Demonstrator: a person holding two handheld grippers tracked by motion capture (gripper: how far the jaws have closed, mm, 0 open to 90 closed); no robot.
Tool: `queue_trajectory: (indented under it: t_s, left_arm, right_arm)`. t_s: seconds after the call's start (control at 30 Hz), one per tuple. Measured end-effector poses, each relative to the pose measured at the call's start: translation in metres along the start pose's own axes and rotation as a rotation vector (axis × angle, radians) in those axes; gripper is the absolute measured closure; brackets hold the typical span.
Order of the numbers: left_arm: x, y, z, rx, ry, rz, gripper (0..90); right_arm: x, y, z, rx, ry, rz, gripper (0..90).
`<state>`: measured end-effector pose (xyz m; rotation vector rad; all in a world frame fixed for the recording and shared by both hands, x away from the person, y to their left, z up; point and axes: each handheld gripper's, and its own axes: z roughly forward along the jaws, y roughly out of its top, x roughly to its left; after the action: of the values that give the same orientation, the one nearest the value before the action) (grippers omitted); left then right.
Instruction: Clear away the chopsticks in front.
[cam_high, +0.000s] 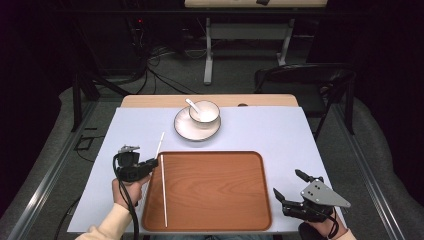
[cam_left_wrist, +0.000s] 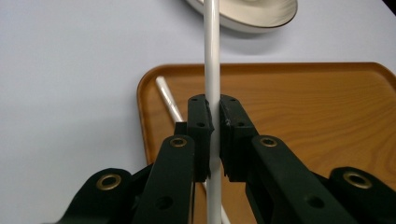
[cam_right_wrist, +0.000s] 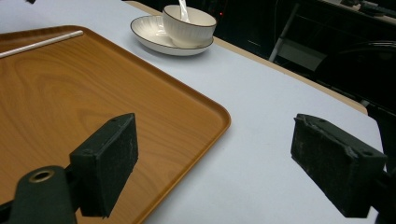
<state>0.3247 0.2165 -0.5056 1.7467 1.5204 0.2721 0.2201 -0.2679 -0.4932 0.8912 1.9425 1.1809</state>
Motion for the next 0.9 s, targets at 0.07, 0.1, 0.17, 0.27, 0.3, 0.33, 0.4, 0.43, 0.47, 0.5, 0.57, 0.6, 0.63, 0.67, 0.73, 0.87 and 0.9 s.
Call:
queue_trajectory:
  t_s: [0.07, 0.1, 0.17, 0.27, 0.3, 0.33, 0.4, 0.43, 0.47, 0.5, 0.57, 0.6, 0.63, 0.67, 0.73, 0.87, 0.9]
  left_arm:
    - [0.002, -0.007, 0.002, 0.011, 0.009, -0.016, 84.2]
    - [0.003, -0.012, 0.004, 0.022, 0.013, -0.024, 84.2]
    - [0.005, -0.018, 0.007, 0.032, 0.017, -0.038, 84.2]
    - [0.006, -0.019, 0.01, 0.044, 0.018, -0.049, 84.1]
    - [0.005, -0.019, 0.011, 0.045, 0.024, -0.041, 84.1]
    - [0.004, -0.019, 0.012, 0.051, 0.025, -0.038, 84.1]
    - [0.002, -0.022, 0.015, 0.066, 0.035, -0.032, 84.1]
    - [0.002, -0.023, 0.017, 0.082, 0.032, -0.035, 84.1]
    - [0.002, -0.025, 0.019, 0.086, 0.035, -0.046, 84.1]
    - [0.002, -0.026, 0.02, 0.096, 0.038, -0.043, 84.1]
    - [0.001, -0.028, 0.022, 0.115, 0.054, -0.032, 84.1]
    - [0.002, -0.028, 0.023, 0.118, 0.054, -0.033, 84.1]
    - [0.002, -0.029, 0.023, 0.117, 0.062, -0.036, 84.0]
    - [0.002, -0.029, 0.024, 0.123, 0.063, -0.032, 84.0]
    - [0.002, -0.03, 0.026, 0.137, 0.069, -0.026, 83.9]
    - [0.001, -0.031, 0.029, 0.158, 0.082, 0.001, 83.7]
    - [0.001, -0.031, 0.029, 0.163, 0.086, 0.014, 83.7]
  right_arm:
    - [0.0, 0.0, 0.0, -0.001, 0.001, -0.005, 14.4]
    - [0.001, 0.0, 0.0, 0.0, 0.002, -0.007, 14.3]
    - [0.001, 0.0, 0.0, 0.001, 0.002, -0.008, 14.3]
    - [0.0, 0.0, 0.0, 0.0, 0.001, -0.003, 14.4]
    - [0.0, 0.0, 0.001, 0.002, 0.002, -0.005, 14.4]
    - [0.0, 0.0, 0.001, 0.004, 0.001, -0.004, 14.3]
    - [0.0, 0.0, 0.001, 0.003, 0.001, -0.003, 14.4]
    - [0.0, 0.0, 0.0, 0.001, 0.0, -0.002, 14.4]
    - [0.0, 0.0, 0.0, 0.0, 0.001, -0.001, 14.4]
    - [0.0, 0.0, 0.0, 0.001, 0.0, 0.0, 14.4]
    - [0.0, 0.0, 0.0, -0.001, 0.0, -0.001, 14.4]
    - [0.0, 0.0, 0.0, -0.001, 0.001, -0.001, 14.4]
    - [0.0, 0.0, 0.0, -0.002, 0.001, -0.002, 14.4]
    - [0.0, 0.0, 0.0, -0.002, 0.001, -0.001, 14.4]
    - [0.0, 0.0, 0.0, 0.0, 0.001, 0.0, 14.4]
    - [0.0, 0.0, 0.0, -0.001, -0.001, 0.0, 14.4]
    - [0.0, 0.0, 0.0, 0.0, -0.001, 0.0, 14.4]
